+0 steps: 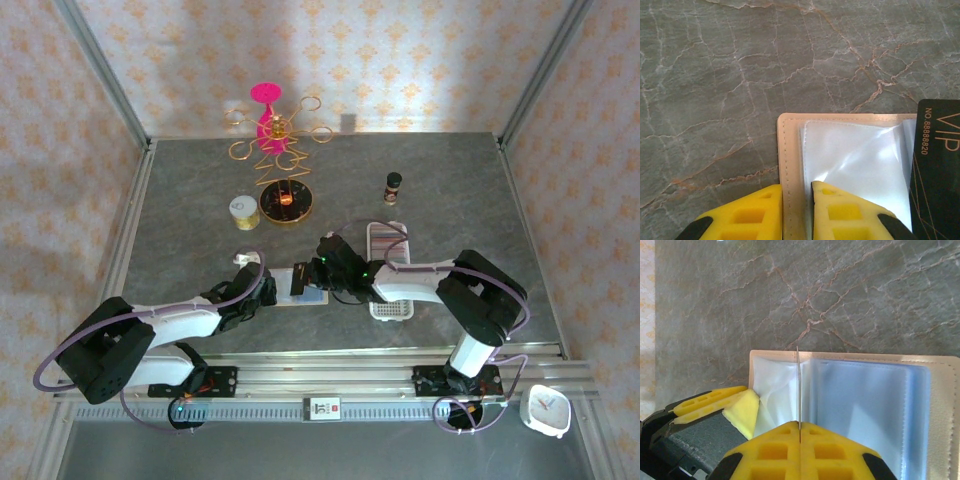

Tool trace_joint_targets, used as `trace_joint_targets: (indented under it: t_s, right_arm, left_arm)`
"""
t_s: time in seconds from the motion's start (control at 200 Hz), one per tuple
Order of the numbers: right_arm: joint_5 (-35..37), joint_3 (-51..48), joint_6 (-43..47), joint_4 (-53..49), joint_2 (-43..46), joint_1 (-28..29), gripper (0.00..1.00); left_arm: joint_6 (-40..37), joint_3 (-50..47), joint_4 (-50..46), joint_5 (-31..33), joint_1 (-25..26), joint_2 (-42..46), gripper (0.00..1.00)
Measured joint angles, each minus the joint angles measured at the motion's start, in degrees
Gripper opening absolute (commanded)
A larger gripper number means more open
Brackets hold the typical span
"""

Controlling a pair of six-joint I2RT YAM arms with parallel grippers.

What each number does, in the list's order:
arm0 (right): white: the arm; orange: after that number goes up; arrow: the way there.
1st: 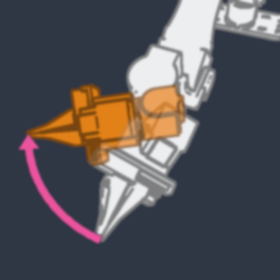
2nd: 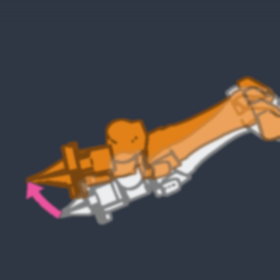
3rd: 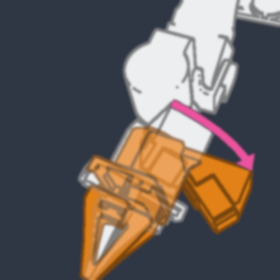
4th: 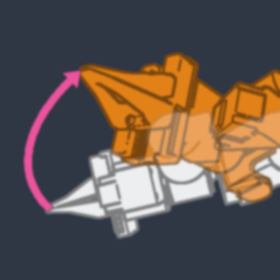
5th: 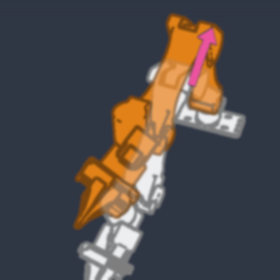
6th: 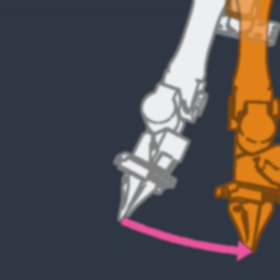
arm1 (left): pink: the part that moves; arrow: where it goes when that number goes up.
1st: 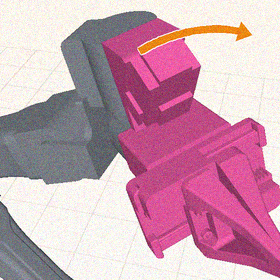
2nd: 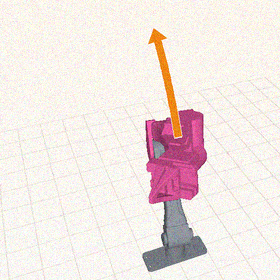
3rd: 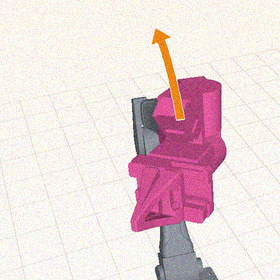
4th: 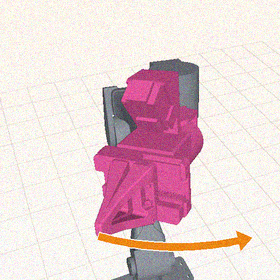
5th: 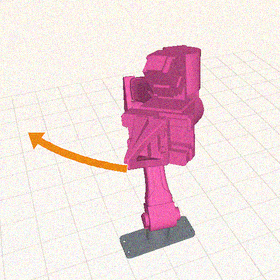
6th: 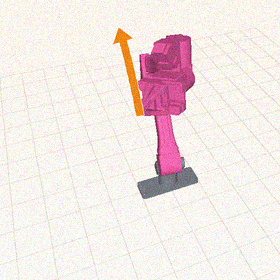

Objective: Put the credit cards into the card holder

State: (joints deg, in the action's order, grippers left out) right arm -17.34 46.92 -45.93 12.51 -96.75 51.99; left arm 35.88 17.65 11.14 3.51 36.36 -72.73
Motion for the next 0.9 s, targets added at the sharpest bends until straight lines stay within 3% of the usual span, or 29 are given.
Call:
trace_joint_targets:
  t_s: [0.901]
  right_arm:
    - [-3.32,-0.44,-2.45,-3.8,-2.43,-0.02,0.0]
  left_arm:
    - [0.0,-0.11,0.24,-1.64,0.0,0.22,0.21]
